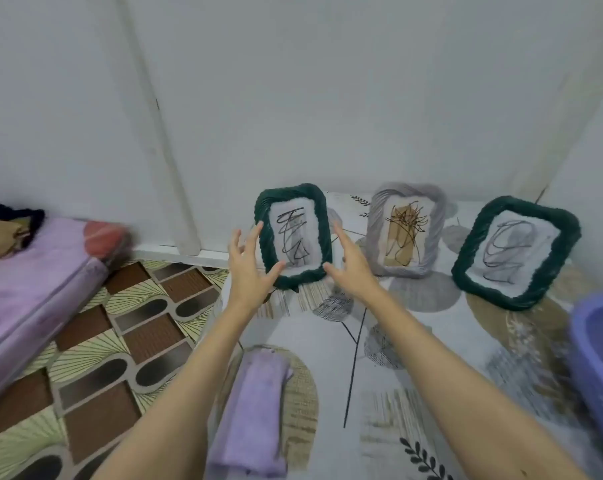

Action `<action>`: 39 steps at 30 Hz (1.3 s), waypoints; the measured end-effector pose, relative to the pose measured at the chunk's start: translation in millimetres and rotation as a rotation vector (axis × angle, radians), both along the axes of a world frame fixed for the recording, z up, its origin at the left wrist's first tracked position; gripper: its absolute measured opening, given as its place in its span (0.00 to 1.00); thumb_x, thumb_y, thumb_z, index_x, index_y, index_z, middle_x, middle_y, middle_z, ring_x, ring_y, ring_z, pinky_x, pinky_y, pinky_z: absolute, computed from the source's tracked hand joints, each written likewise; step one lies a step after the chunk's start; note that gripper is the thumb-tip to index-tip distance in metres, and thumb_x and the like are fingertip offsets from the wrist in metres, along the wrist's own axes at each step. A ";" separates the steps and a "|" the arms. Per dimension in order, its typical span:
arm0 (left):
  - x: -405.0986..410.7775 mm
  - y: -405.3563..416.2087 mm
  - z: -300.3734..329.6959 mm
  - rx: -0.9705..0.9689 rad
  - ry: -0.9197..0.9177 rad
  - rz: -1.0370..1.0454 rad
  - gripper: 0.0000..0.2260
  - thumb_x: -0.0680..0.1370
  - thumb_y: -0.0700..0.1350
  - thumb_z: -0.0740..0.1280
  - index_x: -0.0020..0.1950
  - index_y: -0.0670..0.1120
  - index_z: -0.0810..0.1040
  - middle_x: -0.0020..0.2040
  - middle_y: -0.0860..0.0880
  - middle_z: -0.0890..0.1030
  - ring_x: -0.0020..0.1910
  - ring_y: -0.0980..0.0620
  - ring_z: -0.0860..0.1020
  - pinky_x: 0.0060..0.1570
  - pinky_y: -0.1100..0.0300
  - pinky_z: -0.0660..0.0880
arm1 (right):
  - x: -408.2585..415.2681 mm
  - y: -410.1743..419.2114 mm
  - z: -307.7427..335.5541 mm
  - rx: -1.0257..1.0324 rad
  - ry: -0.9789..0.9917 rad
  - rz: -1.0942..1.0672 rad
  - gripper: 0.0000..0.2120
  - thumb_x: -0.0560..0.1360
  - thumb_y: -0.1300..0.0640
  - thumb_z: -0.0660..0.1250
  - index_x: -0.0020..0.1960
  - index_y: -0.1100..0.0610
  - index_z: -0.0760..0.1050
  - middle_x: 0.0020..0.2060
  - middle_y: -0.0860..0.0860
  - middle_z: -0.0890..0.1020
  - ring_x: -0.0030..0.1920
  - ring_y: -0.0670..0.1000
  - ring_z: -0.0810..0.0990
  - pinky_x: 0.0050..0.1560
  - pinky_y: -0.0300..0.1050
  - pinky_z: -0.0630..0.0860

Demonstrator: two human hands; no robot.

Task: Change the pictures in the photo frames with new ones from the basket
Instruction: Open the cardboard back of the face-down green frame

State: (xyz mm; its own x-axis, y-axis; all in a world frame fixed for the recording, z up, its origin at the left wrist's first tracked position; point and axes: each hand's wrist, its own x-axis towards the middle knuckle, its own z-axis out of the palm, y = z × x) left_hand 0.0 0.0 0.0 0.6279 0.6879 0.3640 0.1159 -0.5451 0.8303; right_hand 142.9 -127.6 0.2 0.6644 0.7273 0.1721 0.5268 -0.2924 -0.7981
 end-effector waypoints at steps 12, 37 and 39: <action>24.5 1.3 19.7 -0.158 -0.109 -0.154 0.43 0.68 0.26 0.67 0.75 0.54 0.55 0.72 0.52 0.62 0.66 0.49 0.68 0.59 0.54 0.75 | 6.8 -13.7 22.5 0.130 0.262 0.003 0.43 0.72 0.72 0.64 0.74 0.41 0.48 0.42 0.45 0.72 0.35 0.43 0.74 0.36 0.35 0.76; -73.2 -258.9 101.6 -0.519 -0.268 -0.527 0.34 0.78 0.45 0.62 0.74 0.61 0.43 0.66 0.59 0.67 0.58 0.61 0.72 0.62 0.49 0.72 | -162.4 -244.1 78.8 0.087 -0.223 -0.176 0.41 0.74 0.63 0.67 0.75 0.48 0.44 0.51 0.49 0.81 0.47 0.47 0.80 0.47 0.32 0.70; -71.9 -259.0 96.0 -0.519 -0.290 -0.482 0.37 0.78 0.41 0.64 0.73 0.62 0.42 0.56 0.69 0.74 0.52 0.58 0.77 0.53 0.54 0.78 | -169.7 -243.2 81.7 0.036 -0.194 -0.127 0.42 0.73 0.63 0.68 0.75 0.49 0.43 0.58 0.52 0.80 0.48 0.47 0.80 0.49 0.32 0.69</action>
State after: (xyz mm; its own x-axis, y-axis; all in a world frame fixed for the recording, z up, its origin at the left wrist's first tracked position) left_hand -71.9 -259.0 96.0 0.8305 0.4898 0.2652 -0.2980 -0.0116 0.9545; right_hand -26.8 -370.8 81.9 0.7018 0.6313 0.3300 0.6324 -0.3389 -0.6966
